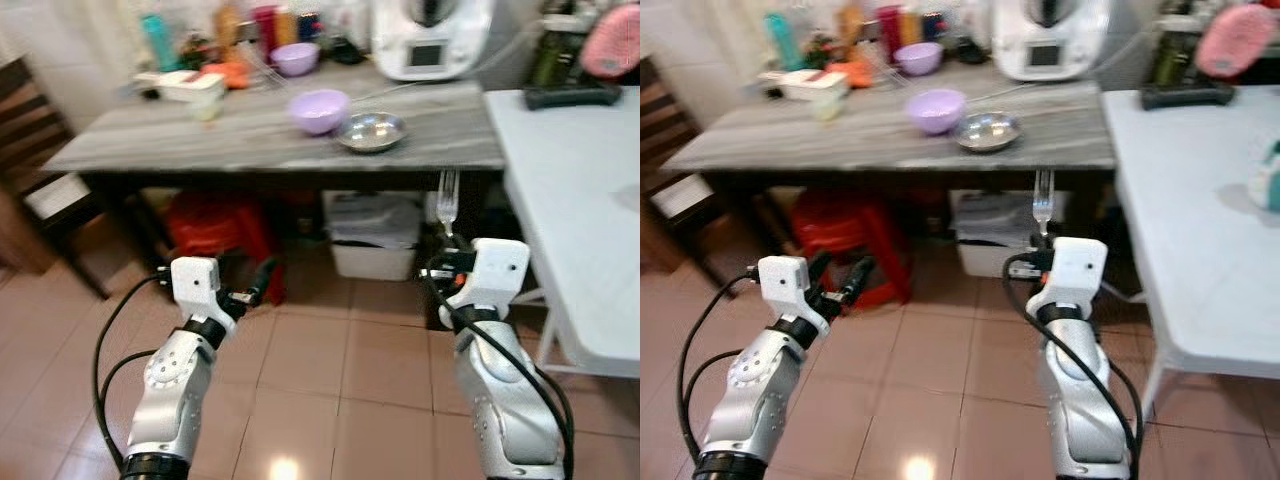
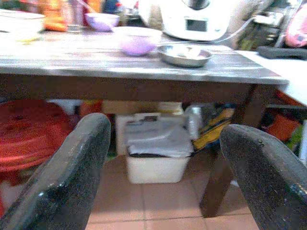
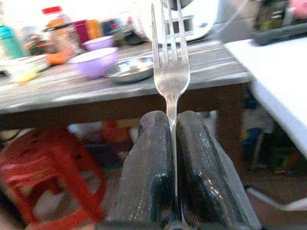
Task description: Setting the table
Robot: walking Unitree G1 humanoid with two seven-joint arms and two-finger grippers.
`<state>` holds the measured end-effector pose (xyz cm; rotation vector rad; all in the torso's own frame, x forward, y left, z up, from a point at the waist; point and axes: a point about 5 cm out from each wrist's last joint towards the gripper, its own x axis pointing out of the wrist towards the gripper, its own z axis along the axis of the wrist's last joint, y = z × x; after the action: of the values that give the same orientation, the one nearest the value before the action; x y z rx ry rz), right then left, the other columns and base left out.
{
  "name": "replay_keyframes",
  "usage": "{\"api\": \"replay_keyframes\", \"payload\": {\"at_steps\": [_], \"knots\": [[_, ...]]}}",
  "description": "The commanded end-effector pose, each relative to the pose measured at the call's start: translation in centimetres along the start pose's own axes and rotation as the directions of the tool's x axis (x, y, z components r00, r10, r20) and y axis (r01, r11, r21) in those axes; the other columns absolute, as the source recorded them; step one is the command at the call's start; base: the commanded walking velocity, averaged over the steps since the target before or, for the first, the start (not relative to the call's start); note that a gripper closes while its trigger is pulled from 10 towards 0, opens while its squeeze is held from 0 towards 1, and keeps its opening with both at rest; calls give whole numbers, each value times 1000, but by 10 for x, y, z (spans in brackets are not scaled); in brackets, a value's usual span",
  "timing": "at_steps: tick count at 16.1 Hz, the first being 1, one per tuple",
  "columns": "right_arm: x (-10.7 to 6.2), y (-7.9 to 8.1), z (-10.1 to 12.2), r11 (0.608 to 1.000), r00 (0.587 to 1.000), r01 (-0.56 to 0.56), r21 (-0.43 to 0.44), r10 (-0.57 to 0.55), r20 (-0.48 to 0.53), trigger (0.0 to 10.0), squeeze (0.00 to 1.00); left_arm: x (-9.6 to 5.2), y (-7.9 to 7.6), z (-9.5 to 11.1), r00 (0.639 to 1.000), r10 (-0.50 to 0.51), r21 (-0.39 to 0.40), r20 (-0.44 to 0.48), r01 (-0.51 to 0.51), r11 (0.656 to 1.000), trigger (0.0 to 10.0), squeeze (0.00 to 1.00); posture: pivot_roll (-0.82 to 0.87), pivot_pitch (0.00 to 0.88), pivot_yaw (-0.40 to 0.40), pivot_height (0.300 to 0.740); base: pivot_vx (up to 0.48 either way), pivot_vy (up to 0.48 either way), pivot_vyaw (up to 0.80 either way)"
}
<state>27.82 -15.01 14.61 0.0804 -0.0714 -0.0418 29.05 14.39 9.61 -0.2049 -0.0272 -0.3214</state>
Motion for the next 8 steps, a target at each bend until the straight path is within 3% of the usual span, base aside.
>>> {"api": "replay_keyframes", "payload": {"at_steps": [1,8], "knots": [[1,-2,5,1000,1000,6,-2,-6,19,10000,0,0,-2,0,1000,-13,3,-4,13,1000,10000,0,-86,22,116,740,364,0,0],[1,-3,4,1000,1000,12,-3,-12,17,10000,0,-1,-6,-2,1000,-26,-1,-11,26,1000,10000,0,-86,22,116,740,373,0,0]]}}
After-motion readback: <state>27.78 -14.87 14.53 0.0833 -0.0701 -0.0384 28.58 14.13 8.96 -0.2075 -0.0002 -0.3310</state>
